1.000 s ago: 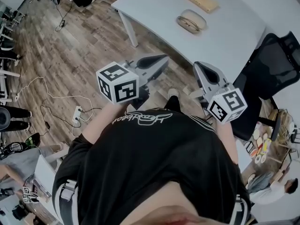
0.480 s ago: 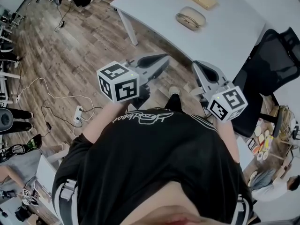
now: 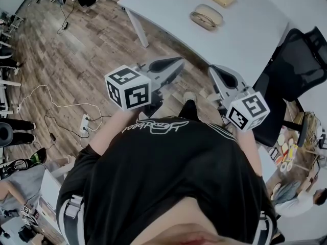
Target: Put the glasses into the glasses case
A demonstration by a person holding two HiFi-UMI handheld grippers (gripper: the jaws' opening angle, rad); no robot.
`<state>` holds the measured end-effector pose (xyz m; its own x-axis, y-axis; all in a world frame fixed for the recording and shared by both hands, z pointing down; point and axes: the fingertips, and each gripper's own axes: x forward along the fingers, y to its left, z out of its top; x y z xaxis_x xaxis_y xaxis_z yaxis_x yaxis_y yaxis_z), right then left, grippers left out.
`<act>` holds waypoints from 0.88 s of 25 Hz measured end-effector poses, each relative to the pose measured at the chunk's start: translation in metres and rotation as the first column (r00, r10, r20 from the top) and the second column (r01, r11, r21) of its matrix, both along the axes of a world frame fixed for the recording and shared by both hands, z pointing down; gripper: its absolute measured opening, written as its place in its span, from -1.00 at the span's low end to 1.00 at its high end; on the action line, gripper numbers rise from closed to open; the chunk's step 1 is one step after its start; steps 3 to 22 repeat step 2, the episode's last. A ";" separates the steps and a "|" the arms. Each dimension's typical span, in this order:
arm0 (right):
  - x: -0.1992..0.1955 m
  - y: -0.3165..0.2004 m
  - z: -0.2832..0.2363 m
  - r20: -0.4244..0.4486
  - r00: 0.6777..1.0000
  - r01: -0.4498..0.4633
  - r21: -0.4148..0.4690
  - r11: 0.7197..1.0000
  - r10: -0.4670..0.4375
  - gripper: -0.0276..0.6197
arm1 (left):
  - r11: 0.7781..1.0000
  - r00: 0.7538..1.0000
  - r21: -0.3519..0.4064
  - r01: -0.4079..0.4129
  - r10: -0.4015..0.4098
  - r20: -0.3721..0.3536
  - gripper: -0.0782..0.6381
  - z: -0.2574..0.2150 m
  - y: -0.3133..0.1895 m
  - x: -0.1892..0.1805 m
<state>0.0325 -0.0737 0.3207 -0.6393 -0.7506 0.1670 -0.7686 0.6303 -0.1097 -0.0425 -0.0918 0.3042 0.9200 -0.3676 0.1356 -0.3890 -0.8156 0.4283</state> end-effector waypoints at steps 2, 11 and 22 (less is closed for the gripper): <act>0.000 -0.001 0.001 0.004 1.000 -0.002 -0.001 1.000 0.002 -0.89 | 1.000 1.000 -0.001 0.002 -0.002 0.001 -0.76 0.001 -0.001 0.000; 0.000 -0.001 0.001 0.004 1.000 -0.002 -0.001 1.000 0.002 -0.89 | 1.000 1.000 -0.001 0.002 -0.002 0.001 -0.76 0.001 -0.001 0.000; 0.000 -0.001 0.001 0.004 1.000 -0.002 -0.001 1.000 0.002 -0.89 | 1.000 1.000 -0.001 0.002 -0.002 0.001 -0.76 0.001 -0.001 0.000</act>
